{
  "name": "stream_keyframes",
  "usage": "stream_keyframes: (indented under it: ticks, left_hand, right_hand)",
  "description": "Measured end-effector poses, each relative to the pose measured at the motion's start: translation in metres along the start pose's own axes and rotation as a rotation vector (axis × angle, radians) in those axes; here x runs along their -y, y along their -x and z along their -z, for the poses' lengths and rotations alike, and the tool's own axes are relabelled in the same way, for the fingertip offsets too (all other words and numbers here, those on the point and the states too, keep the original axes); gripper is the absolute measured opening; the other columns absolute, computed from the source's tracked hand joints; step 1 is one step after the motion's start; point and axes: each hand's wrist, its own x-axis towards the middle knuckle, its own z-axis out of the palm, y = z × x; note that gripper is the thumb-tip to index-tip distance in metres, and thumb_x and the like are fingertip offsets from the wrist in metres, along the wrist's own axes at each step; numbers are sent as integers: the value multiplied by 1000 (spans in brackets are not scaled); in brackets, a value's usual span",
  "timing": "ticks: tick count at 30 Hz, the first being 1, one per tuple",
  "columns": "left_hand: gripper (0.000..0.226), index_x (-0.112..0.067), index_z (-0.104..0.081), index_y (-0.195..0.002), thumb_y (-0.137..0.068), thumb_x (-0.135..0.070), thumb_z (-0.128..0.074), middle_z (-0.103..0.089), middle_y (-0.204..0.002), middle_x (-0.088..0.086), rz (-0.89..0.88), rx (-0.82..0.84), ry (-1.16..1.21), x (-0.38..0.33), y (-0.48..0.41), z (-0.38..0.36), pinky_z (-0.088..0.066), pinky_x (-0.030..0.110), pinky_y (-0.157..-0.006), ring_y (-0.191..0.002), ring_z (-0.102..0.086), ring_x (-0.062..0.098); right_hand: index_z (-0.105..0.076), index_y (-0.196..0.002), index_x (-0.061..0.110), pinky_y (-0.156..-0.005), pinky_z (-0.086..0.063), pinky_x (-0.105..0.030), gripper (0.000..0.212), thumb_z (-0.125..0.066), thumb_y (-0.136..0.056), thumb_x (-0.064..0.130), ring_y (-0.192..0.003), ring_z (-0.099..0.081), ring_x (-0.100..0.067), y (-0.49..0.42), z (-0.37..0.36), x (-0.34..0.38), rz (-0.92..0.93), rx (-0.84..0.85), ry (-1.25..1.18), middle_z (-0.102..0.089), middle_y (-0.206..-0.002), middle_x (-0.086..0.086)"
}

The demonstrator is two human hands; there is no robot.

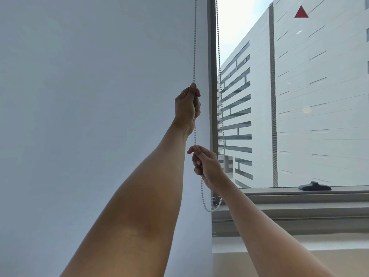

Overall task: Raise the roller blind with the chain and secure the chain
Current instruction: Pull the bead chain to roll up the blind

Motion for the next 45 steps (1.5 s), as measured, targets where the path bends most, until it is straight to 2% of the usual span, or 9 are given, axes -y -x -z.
stream_keyframes:
  ticks: [4,8,12,18,29,34,38,41,45]
  left_hand:
    - [37,-16,-47,-64,-98,-27,-39,-37,-37,-12,-37,11,13,1,4,6,-17,14,-31,-31,-24,2]
    - [37,-16,-46,-63,-98,-26,-38,-34,-37,-12,-10,18,12,16,17,15,-18,14,-30,-32,-23,2]
    - [37,-15,-45,-64,-99,-24,-36,-31,-37,-12,30,19,39,37,33,22,-21,14,-34,-34,-22,3]
    - [35,-17,-45,-64,-98,-27,-39,-34,-38,-11,95,20,73,55,50,31,-19,12,-30,-31,-23,3]
    - [37,-16,-44,-65,-99,-27,-36,-34,-37,-12,135,60,99,69,65,30,-19,12,-30,-31,-24,2]
    - [36,-17,-46,-65,-98,-28,-37,-32,-39,-12,160,98,70,77,67,36,-18,13,-32,-34,-23,2]
    - [37,-18,-61,-69,-97,-31,-40,-43,-49,-6,209,150,-29,82,66,49,-29,16,-44,-46,-34,7]
    - [36,-18,-64,-88,-98,-35,-33,-62,-78,1,288,158,-8,74,58,58,-43,24,-70,-73,-56,12]
    - [45,-9,-60,-104,-100,-35,-24,-65,-102,9,242,57,59,47,29,54,-46,33,-93,-99,-61,22]
  right_hand:
    - [-65,-91,13,-48,-36,-17,32,-35,-97,18,-53,-45,-8,-6,8,15,-86,96,-8,-55,-62,1]
    - [-62,-91,10,-76,-51,-27,31,-33,-95,15,-75,-62,-16,-23,11,36,-58,16,-159,-66,-79,-7]
    - [-64,-85,11,-65,-54,-22,32,-37,-97,24,-66,-66,-10,-44,2,62,31,-40,-207,-70,-66,3]
    - [-61,-90,11,-70,-54,-27,29,-39,-97,29,-76,-63,-15,-65,-18,98,87,-30,-155,-65,-85,-6]
    - [-57,-67,12,-40,-29,-15,32,-44,-96,18,-48,-34,-8,-78,-40,113,137,-283,-42,-43,-59,0]
    - [-57,-64,15,-41,-29,-14,34,-46,-95,18,-48,-32,-6,-72,-36,99,212,-331,-7,-39,-56,3]
    - [-58,-63,16,-44,-29,-15,33,-47,-94,17,-50,-34,-6,-67,-32,88,229,-332,23,-40,-57,3]
    - [-60,-65,16,-44,-30,-15,32,-48,-94,17,-49,-34,-5,-62,-28,81,221,-327,22,-42,-58,3]
    - [-60,-66,15,-51,-34,-15,31,-47,-94,14,-51,-39,-4,-52,-24,70,237,-283,-20,-47,-54,8]
